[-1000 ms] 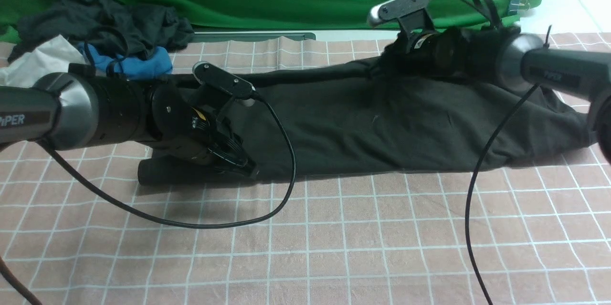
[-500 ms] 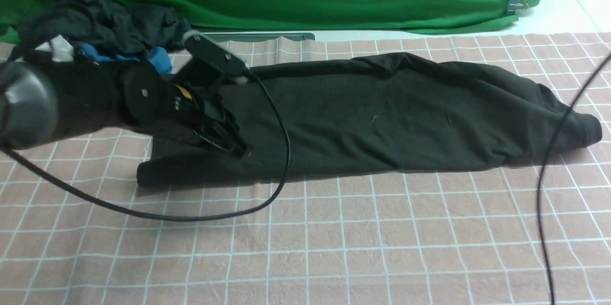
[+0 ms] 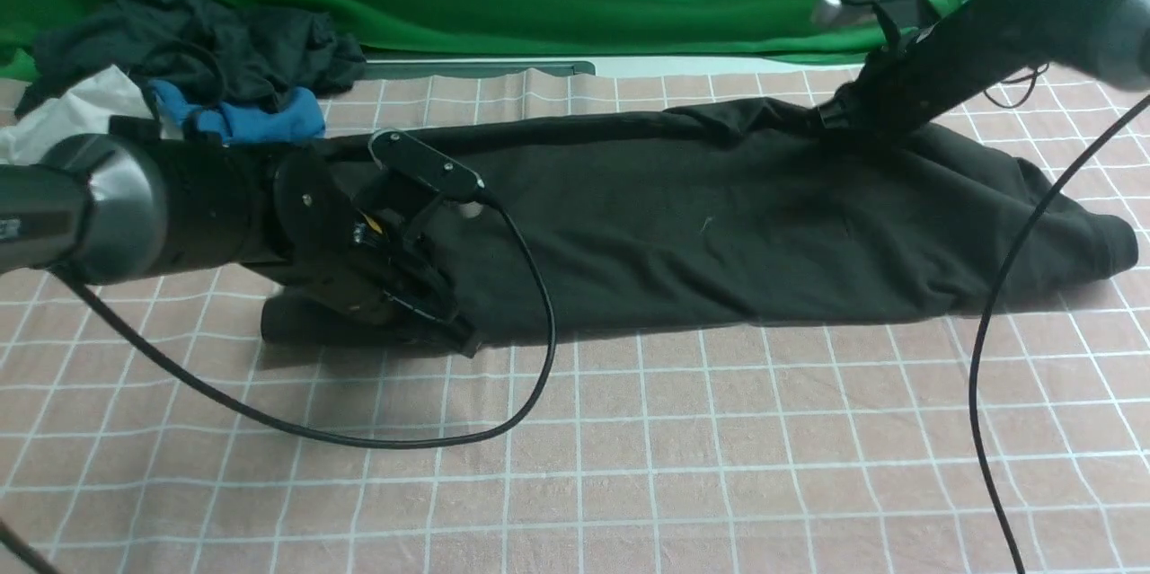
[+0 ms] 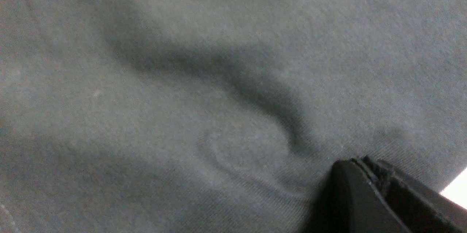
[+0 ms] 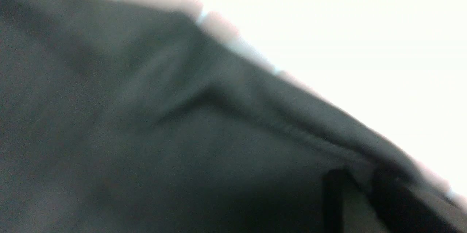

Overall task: Fold a long-sleeved shirt over a pink coffee tablecloth.
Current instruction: 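Pull the folded dark garment lengthwise by its ends to straighten it flat on the table, then fold the right end of the dark garment over onto its left end with the right gripper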

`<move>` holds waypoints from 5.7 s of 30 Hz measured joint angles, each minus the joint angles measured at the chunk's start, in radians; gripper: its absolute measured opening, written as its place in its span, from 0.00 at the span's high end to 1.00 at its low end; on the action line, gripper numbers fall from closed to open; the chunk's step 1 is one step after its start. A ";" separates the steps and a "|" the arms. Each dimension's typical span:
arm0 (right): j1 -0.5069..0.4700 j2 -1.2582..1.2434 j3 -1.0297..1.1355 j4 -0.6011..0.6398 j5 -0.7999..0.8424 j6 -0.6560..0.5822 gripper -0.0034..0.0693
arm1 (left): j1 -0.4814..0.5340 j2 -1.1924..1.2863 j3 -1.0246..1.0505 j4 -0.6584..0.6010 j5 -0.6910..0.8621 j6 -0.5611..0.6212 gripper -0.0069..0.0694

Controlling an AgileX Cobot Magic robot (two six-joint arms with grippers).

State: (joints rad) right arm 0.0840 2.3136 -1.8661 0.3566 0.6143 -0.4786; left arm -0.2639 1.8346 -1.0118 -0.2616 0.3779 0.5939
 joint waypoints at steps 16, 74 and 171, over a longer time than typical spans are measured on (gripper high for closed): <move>-0.258 -0.267 0.035 -0.124 0.211 0.092 0.75 | -0.021 -0.148 0.011 0.020 0.009 0.000 0.89; -0.185 -0.229 0.311 -0.178 -0.003 0.131 0.92 | -0.254 -0.801 0.141 -0.017 0.045 0.000 0.89; 0.310 -0.134 -0.232 0.470 0.387 0.130 0.84 | -0.254 -1.141 0.200 0.130 0.104 -0.051 0.89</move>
State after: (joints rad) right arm 0.3936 2.1791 -2.0983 0.8262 1.0010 -0.3488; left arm -0.5177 0.6932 -0.8119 -0.1316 0.4818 0.5431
